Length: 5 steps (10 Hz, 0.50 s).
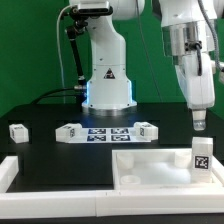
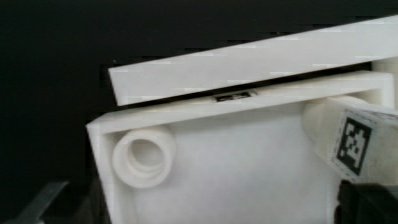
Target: Assemble square table
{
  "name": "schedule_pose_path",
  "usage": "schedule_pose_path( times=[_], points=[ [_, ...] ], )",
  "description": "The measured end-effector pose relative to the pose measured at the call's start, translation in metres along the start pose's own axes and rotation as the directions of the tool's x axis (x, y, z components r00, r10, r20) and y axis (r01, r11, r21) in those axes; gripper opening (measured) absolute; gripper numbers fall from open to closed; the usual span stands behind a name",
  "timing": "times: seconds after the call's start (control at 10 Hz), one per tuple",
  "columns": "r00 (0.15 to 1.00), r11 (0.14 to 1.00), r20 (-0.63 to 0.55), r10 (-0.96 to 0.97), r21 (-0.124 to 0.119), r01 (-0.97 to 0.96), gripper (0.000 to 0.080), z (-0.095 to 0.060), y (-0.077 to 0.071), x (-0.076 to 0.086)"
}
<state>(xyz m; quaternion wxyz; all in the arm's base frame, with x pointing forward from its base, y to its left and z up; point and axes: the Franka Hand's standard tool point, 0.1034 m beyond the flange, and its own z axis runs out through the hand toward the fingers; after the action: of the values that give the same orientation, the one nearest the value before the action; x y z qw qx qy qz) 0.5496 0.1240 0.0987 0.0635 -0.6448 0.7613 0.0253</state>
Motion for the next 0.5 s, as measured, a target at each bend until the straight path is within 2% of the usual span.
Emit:
schedule_pose_path(
  times=[0.1, 0.2, 0.3, 0.4, 0.5],
  points=[
    [0.999, 0.999, -0.009, -0.037, 0.016, 0.037, 0.0649, 0.006, 0.008, -0.003],
    [0.977, 0.977, -0.012, -0.215, -0.008, 0.215, 0.0649, 0.010, 0.024, -0.004],
    [0.937, 0.937, -0.013, -0.348, -0.044, 0.347, 0.0649, 0.011, 0.041, -0.005],
    [0.834, 0.832, -0.022, -0.552, -0.087, 0.548, 0.0649, 0.012, 0.056, -0.003],
    [0.750, 0.745, -0.018, -0.661, -0.132, 0.654, 0.0649, 0.012, 0.067, -0.002]
  ],
)
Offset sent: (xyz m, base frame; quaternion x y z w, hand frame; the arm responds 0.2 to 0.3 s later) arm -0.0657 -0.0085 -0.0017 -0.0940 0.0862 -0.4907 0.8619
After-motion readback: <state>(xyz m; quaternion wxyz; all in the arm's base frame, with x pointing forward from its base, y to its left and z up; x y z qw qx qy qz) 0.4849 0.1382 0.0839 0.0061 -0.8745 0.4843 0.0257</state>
